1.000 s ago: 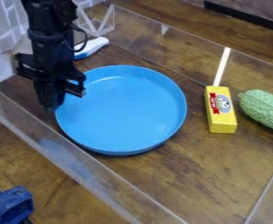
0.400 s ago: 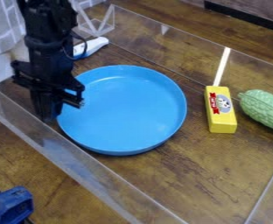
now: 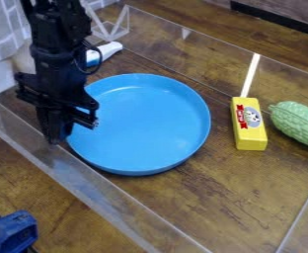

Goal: Remove the white object from inside the blue tray and put it on the table

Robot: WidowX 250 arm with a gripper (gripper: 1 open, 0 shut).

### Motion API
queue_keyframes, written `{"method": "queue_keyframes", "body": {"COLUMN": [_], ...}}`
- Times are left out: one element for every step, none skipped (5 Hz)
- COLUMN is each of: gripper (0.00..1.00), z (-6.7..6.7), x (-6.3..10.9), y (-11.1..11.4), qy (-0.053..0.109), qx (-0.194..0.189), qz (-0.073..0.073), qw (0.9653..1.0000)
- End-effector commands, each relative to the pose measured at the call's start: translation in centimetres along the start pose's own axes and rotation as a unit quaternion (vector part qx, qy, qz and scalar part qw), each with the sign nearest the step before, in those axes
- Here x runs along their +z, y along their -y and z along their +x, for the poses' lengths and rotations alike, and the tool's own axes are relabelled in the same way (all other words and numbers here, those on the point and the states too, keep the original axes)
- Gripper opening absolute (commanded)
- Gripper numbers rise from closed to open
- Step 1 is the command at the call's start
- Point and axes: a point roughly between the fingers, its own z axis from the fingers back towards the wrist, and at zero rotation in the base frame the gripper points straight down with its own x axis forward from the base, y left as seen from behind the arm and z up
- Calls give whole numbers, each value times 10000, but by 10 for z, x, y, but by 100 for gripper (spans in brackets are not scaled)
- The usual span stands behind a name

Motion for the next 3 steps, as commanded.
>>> {"method": "queue_keyframes", "body": {"gripper": [0, 0, 0], "z": [3, 2, 3], "x": [12, 12, 13], "y": [6, 11, 16], "qy": [254, 253, 258], "qx": [-106, -174, -244], "qz": [23, 14, 18], "qw": [9996, 9995, 9994]}}
